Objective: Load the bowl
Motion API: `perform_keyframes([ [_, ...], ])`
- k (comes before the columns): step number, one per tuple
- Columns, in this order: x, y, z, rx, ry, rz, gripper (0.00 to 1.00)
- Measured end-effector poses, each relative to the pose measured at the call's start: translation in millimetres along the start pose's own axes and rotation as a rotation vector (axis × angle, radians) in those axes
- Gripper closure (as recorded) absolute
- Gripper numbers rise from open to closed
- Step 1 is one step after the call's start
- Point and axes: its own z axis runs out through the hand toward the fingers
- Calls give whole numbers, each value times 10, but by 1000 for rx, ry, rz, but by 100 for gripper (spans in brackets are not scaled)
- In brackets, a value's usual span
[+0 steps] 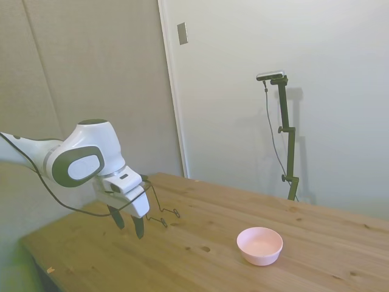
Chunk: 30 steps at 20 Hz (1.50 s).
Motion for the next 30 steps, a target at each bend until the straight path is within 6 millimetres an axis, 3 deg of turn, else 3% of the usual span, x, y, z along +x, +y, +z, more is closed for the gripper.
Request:
perform_keyframes([
  [3, 19, 17, -12, -25, 9, 5, 0],
  [5, 169, 27, -201, -47, 47, -5, 0],
  [10, 819, 89, -784, -57, 142, 17, 0],
  [13, 1304, 172, -887, -60, 166, 31, 0],
  [18, 1922, 337, -715, -69, 173, 70, 0],
  [22, 2318, 500, -436, -71, 200, 119, 0],
  [27, 2700, 550, -3, -86, 224, 161, 0],
  [30, 2819, 487, 230, -98, 222, 175, 0],
])
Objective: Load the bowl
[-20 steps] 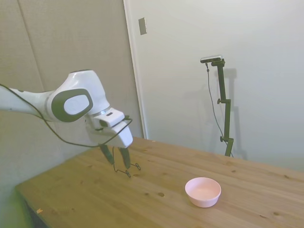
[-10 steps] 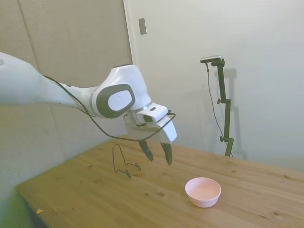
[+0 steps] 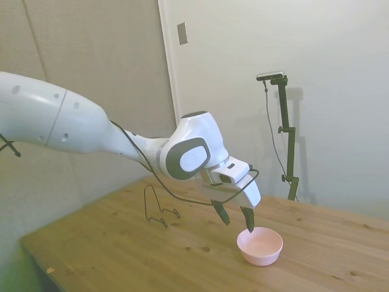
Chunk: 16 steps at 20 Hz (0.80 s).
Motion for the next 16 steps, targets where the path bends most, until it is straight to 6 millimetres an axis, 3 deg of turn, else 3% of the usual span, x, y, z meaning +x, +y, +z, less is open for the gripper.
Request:
perform_keyframes([
  [8, 40, -85, 427, -36, -10, 15, 0],
  [9, 51, -87, 460, -40, -11, 16, 100],
  [16, 114, -75, 600, -58, -13, 21, 100],
])
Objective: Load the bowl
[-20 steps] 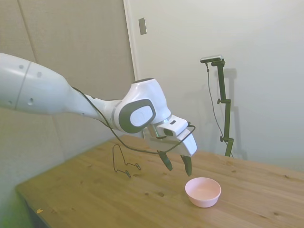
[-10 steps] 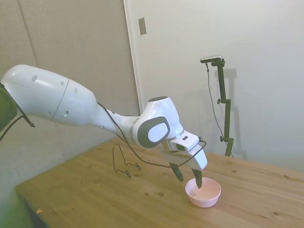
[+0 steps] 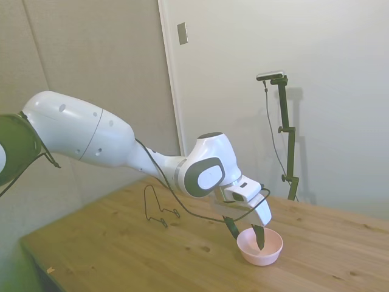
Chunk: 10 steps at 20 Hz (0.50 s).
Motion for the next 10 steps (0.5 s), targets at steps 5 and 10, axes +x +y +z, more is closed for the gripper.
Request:
perform_keyframes([
  [5, -5, -16, 23, -1, -4, 0, 100],
  [10, -10, -15, 35, -1, -8, 2, 100],
])
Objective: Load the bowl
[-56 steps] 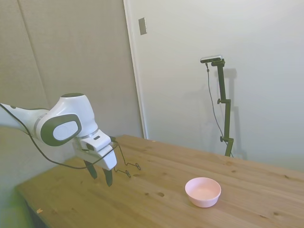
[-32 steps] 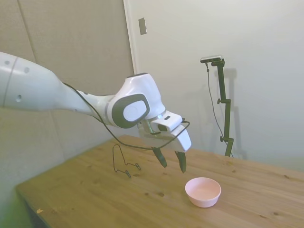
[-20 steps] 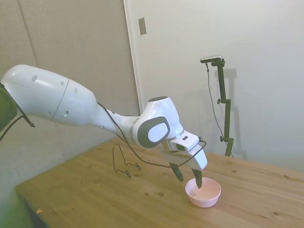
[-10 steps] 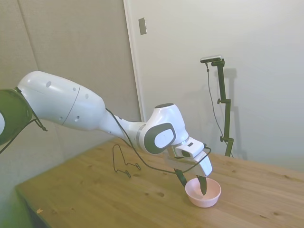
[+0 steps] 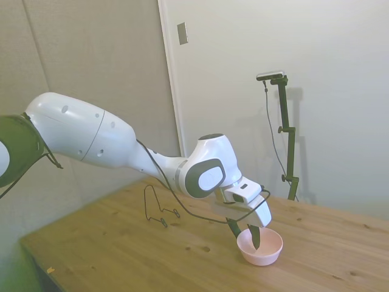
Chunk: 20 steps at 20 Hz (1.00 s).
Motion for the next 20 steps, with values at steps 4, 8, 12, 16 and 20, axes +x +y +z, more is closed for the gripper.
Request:
perform_keyframes([
  [4, 12, 16, 1, 1, -1, 6, 100],
  [8, 28, 26, -8, 2, -3, 12, 100],
  [12, 37, 21, -22, 11, -10, 25, 100],
  [16, 62, 18, -54, 16, -12, 30, 100],
  [20, 89, -44, -315, 55, -30, 29, 100],
])
